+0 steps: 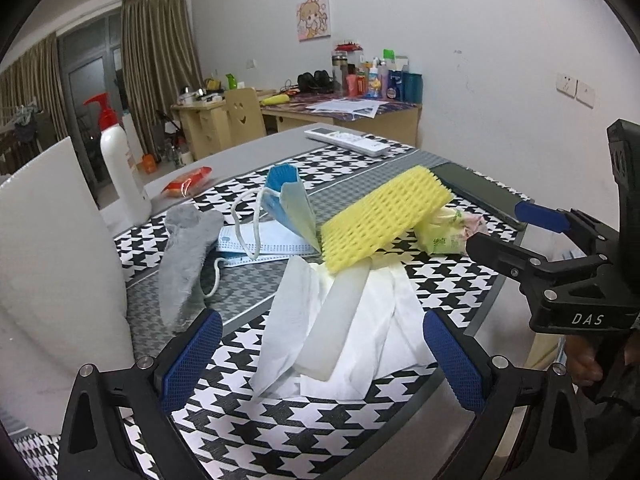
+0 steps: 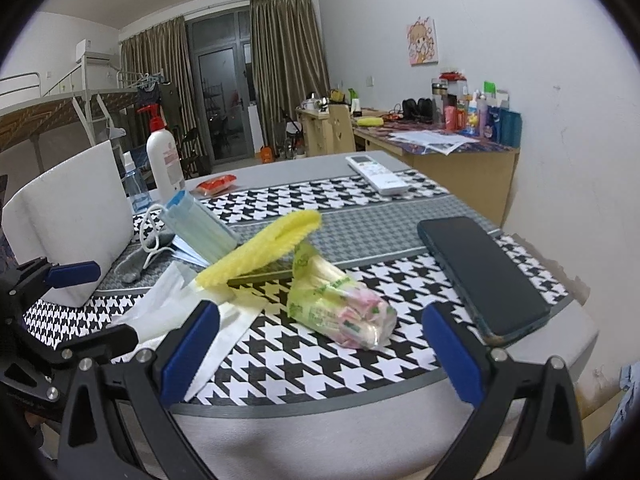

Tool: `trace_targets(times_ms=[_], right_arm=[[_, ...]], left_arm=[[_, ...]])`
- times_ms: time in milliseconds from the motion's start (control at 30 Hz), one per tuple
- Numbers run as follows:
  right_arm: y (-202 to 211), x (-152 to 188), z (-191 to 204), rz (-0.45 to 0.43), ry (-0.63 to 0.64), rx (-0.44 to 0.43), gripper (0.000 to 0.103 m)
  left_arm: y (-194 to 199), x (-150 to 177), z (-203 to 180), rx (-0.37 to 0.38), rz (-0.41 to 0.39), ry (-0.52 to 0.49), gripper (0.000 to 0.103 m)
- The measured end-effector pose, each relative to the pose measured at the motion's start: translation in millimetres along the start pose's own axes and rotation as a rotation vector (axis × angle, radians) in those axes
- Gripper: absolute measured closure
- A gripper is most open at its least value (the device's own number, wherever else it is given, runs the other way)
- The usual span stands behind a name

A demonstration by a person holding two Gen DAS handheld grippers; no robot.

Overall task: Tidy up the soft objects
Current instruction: 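Move left tool to the white cylinder while right tool approaches the clear printed packet, then close left gripper on the white cylinder while right gripper grasps the clear packet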

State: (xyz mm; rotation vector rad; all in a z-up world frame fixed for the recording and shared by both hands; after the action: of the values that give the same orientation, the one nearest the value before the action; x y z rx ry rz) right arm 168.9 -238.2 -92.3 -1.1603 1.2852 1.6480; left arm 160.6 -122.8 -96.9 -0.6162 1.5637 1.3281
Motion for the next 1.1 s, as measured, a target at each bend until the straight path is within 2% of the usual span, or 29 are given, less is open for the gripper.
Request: trace_targets(times_ms=[167,267,400,633,700,767,867,1100], right_arm=[[-11,4,-6,0.019,-0.008,-0.01,0.001],[-15,6,-9,0.028,-0.012,-0.012,0.001],[-18,5,-13,0.028,-0.008,-0.007,0.001],[-23,3,-14,0.036,0.007,-0.003,0.001],[-25,3,-15,0.04,0.012,-0.001,0.001],[-26,3,-16,0.044,0.017,0.003,0.001],[-28,2,-18,0.047,0.025,0.008,0.001],[-33,3,-19,0.058,0.029,0.009,0.001]], left_arm=[[-11,-1,2,0.016,0.021,0.009,0.008],[-17,0,2,0.033,0.039,0.018,0.019],[-24,1,0,0.051,0.06,0.016,0.027],[-28,6,-1,0.052,0.093,0.009,0.051],[-30,7,0,0.051,0.096,0.019,0.053],[-30,8,1,0.052,0.101,0.015,0.06],[-34,8,1,0.044,0.104,0.0,0.065],[-33,10,-4,0.063,0.109,-0.02,0.071]])
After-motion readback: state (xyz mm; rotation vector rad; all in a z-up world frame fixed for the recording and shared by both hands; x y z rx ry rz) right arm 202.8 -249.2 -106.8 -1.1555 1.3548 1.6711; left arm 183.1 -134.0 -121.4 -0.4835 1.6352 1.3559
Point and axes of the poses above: each gripper's, at about its wrist camera, not at the fingertips, and y roughly against the way its jaws point, z to its left, x to its underside, the point moved 3 cm from there along -y, roughly the way its jaws point, and after that the axes turned 13 degrees about -z, right-handed, at the moved point
